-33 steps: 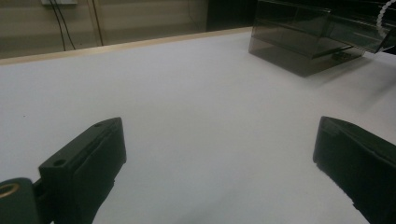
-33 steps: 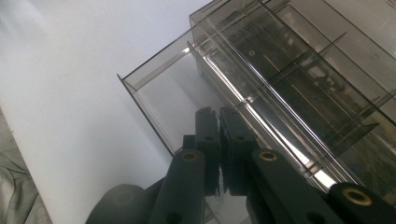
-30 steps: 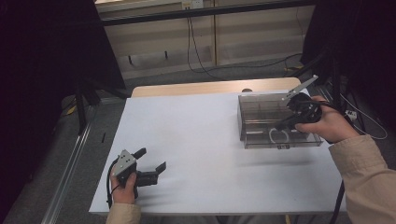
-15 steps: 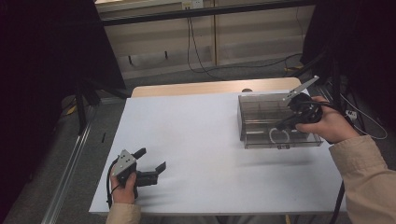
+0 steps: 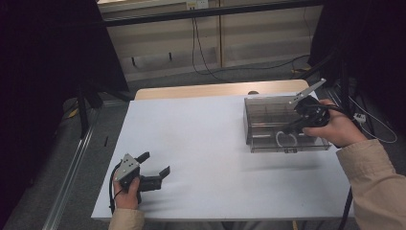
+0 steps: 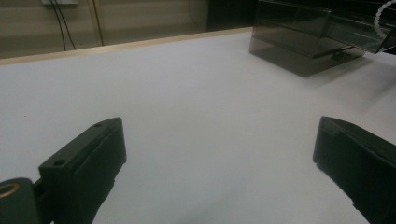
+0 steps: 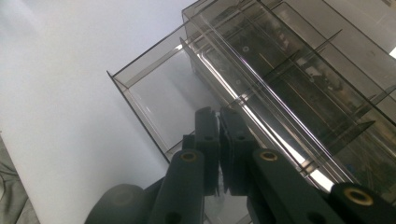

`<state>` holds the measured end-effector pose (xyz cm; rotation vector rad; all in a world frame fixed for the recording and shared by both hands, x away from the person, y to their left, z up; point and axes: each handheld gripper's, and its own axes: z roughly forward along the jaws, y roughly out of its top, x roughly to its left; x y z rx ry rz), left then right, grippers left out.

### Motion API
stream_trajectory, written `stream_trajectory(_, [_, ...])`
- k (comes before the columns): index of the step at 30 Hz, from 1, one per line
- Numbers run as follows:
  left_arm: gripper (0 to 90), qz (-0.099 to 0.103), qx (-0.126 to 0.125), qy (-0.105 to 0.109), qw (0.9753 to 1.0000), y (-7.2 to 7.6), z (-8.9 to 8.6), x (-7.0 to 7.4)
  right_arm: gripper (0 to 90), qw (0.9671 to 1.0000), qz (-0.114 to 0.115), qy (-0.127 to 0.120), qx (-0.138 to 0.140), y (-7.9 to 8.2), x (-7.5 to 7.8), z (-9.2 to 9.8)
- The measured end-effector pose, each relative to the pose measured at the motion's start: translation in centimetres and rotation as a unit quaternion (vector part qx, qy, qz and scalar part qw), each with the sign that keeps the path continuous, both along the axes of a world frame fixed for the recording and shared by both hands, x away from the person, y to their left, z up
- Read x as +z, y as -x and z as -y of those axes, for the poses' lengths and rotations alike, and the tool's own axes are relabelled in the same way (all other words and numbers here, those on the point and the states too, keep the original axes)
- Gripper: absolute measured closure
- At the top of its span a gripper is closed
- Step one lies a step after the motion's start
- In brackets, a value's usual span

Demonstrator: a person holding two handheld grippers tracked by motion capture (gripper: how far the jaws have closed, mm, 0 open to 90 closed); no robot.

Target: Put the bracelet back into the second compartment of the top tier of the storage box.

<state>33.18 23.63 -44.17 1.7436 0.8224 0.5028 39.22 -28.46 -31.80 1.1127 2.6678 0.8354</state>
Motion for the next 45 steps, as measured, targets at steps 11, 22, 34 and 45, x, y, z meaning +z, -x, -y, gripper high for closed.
stream_trajectory(11, [2.7,0.001,0.000,-0.001,1.0000,0.00,-0.04,0.02,87.0,1.0000,0.001,0.000,0.000,0.02,-0.27,0.08])
stream_trajectory(22, [2.7,0.001,0.000,-0.002,1.0000,-0.01,-0.06,0.03,86.9,1.0000,0.002,0.000,-0.003,-0.04,-0.42,0.20])
stream_trajectory(34, [2.7,0.001,-0.001,-0.001,1.0000,0.02,-0.08,0.04,86.6,1.0000,0.000,0.002,-0.004,-0.14,-0.84,0.33])
stream_trajectory(45, [2.7,0.002,-0.001,-0.001,1.0000,0.04,-0.04,0.05,85.7,0.9999,0.003,0.004,-0.009,-0.18,-0.94,0.66])
